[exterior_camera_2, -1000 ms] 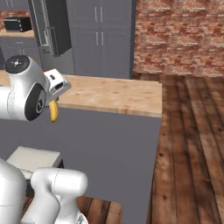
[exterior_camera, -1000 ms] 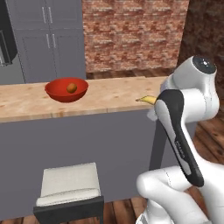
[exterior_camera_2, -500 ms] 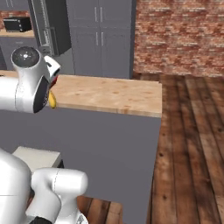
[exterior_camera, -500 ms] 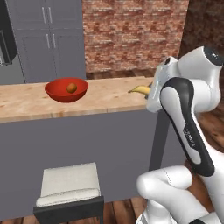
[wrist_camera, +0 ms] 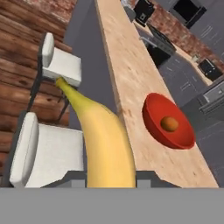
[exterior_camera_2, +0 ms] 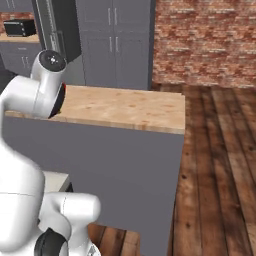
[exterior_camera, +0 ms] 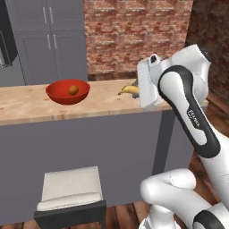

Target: Retrieve the tangerine and banana from the fridge and place them into the bowl on the dining table.

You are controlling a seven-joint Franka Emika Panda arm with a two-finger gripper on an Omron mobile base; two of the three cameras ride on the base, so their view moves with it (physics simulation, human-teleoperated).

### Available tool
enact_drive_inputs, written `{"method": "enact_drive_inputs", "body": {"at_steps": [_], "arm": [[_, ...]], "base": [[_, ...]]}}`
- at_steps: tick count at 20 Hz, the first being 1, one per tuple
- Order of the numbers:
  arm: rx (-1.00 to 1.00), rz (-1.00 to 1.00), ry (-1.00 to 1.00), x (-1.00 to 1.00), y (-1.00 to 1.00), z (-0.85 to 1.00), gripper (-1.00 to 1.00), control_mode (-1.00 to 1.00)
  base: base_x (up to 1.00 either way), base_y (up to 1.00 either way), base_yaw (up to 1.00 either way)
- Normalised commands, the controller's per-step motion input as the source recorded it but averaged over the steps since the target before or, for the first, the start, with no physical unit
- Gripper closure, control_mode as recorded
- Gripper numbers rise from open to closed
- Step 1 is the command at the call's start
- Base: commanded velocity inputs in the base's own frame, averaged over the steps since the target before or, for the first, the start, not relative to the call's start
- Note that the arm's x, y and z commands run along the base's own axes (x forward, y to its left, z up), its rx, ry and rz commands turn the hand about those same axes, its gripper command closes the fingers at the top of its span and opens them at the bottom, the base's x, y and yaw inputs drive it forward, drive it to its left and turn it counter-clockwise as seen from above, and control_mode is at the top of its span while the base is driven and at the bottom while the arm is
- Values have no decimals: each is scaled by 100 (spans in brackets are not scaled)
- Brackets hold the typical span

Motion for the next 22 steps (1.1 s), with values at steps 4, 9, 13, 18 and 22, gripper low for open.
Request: {"method": "enact_drive_inputs", "body": {"at_steps": [4,9,13,18,22], "arm": [[0,33,0,18,44,26,100,-100],[-2,27,-2,28,48,20,100,-100],[-5,18,0,43,37,3,100,-100],[-8,10,0,53,28,-1,100,-100],[-10,5,0,49,24,-8,100,-100]], "base": [[0,0,0],[0,0,0],[0,0,0],[0,0,0],[0,0,0]]}}
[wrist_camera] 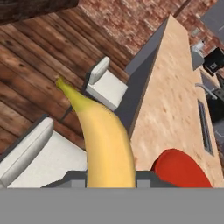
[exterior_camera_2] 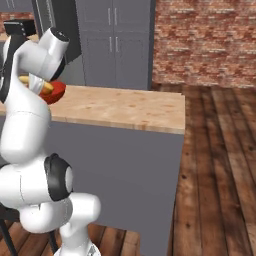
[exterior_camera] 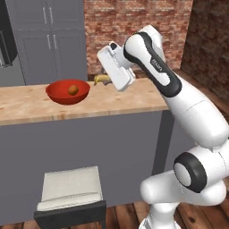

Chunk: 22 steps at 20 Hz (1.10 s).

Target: Retrieve the tangerine and banana from the fridge and place them into the bowl on the dining table.

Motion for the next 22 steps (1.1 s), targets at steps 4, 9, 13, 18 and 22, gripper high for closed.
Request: {"method": "enact_drive_inputs", "body": {"at_steps": [4,9,13,18,22], "arm": [[-8,2,0,41,17,-9,100,-100],[-8,0,0,37,25,-18,100,-100],[-7,0,0,35,27,-23,100,-100],[-5,0,0,40,19,-21,100,-100],[-1,0,0,43,3,-19,100,-100]], "base": [[0,0,0],[0,0,0],[0,0,0],[0,0,0],[0,0,0]]}}
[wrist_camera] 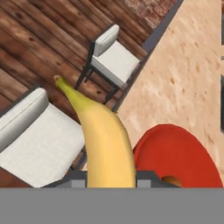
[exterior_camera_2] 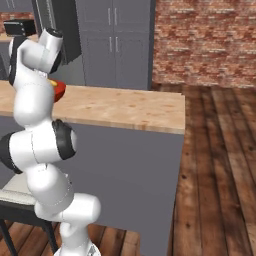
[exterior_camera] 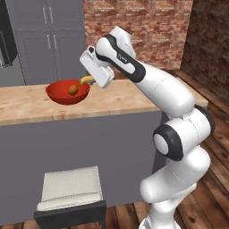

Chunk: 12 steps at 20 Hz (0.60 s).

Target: Retrieve the tangerine and banana from the fridge and place them into the bowl on the dining table.

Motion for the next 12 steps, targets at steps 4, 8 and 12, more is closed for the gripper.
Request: {"method": "enact_drive_inputs", "body": {"at_steps": [4,8,12], "arm": [[0,0,-3,40,0,-25,100,-100],[0,0,-7,34,0,-27,100,-100],[0,0,-8,24,3,-24,100,-100]], "base": [[0,0,0],[0,0,0],[0,0,0]]}}
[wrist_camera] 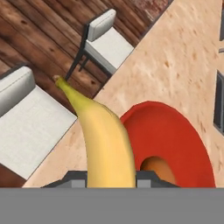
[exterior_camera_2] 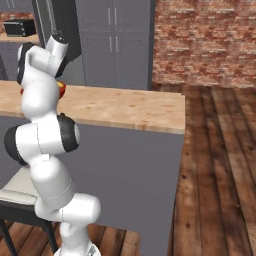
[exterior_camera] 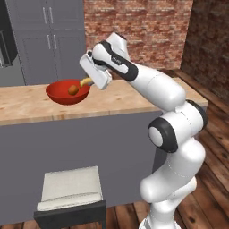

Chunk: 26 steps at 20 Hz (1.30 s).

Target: Retrieve the tangerine and banana from the fridge and place them into the bowl on the dining table.

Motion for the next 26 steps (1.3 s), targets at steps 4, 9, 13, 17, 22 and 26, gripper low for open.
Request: {"method": "enact_drive_inputs", "body": {"at_steps": [4,9,13,17,22,26], "arm": [[0,0,-7,19,5,-15,100,-100],[0,0,-4,20,15,-3,100,-100],[-1,0,0,20,21,0,100,-100],[-4,0,0,20,23,0,100,-100],[-5,0,0,29,28,-4,100,-100],[-5,0,0,28,21,-5,100,-100]], "base": [[0,0,0],[0,0,0],[0,0,0],[0,0,0],[0,0,0],[0,0,0]]}}
